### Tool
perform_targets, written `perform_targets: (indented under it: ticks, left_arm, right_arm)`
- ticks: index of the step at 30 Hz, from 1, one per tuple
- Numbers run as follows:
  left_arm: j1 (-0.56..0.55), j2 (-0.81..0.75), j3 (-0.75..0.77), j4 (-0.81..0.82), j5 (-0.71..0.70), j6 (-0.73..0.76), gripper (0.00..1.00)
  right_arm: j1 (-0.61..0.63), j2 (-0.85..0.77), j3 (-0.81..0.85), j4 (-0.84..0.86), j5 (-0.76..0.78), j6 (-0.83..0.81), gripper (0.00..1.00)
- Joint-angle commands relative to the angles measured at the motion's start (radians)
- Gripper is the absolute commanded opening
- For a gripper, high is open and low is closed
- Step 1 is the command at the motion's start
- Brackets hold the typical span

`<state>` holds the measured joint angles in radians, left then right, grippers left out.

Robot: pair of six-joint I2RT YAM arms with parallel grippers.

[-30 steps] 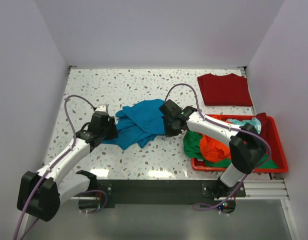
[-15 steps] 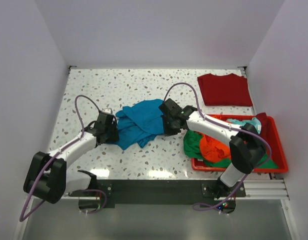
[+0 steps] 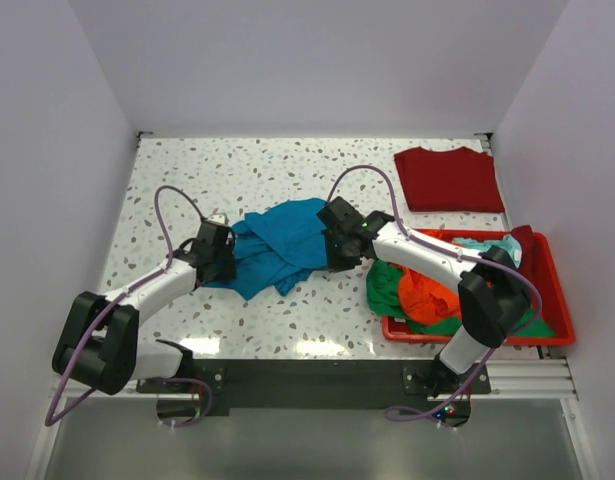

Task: Fold and stack the t-shirts
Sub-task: Flatten the tshirt out

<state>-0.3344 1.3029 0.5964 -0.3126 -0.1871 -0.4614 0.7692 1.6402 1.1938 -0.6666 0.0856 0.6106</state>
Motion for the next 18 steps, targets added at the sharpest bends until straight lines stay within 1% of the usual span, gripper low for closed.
perform_targets:
  ticks: [1,3,9,10,14,15,17,18]
  left_arm:
    - [0.002,-0.001,0.029,0.047,-0.012,0.017,0.41]
    - [0.001,0.001,0.026,0.049,-0.009,0.012,0.39]
    - [0.001,0.021,0.025,0.044,-0.005,0.007,0.36]
    - [0.001,0.021,0.023,0.046,-0.005,0.006,0.34]
    - [0.001,0.036,0.028,0.046,-0.002,0.010,0.34]
    - [0.001,0.044,0.029,0.049,0.001,0.010,0.31]
    - [0.001,0.044,0.031,0.050,0.005,0.012,0.22]
    - [0.001,0.038,0.031,0.053,0.006,0.010,0.09]
  right_arm:
    - [-0.005,-0.002,0.021,0.007,-0.014,0.008,0.03]
    - [-0.005,0.001,0.024,0.009,-0.018,0.006,0.03]
    - [-0.007,0.012,0.035,0.004,-0.020,0.002,0.03]
    - [-0.010,0.012,0.035,0.002,-0.018,0.002,0.03]
    - [-0.011,0.013,0.033,0.004,-0.020,0.002,0.02]
    - [-0.014,0.012,0.033,0.004,-0.020,0.003,0.02]
    - [-0.016,0.010,0.035,0.004,-0.027,0.005,0.02]
    - [-0.021,0.004,0.035,0.005,-0.032,0.008,0.02]
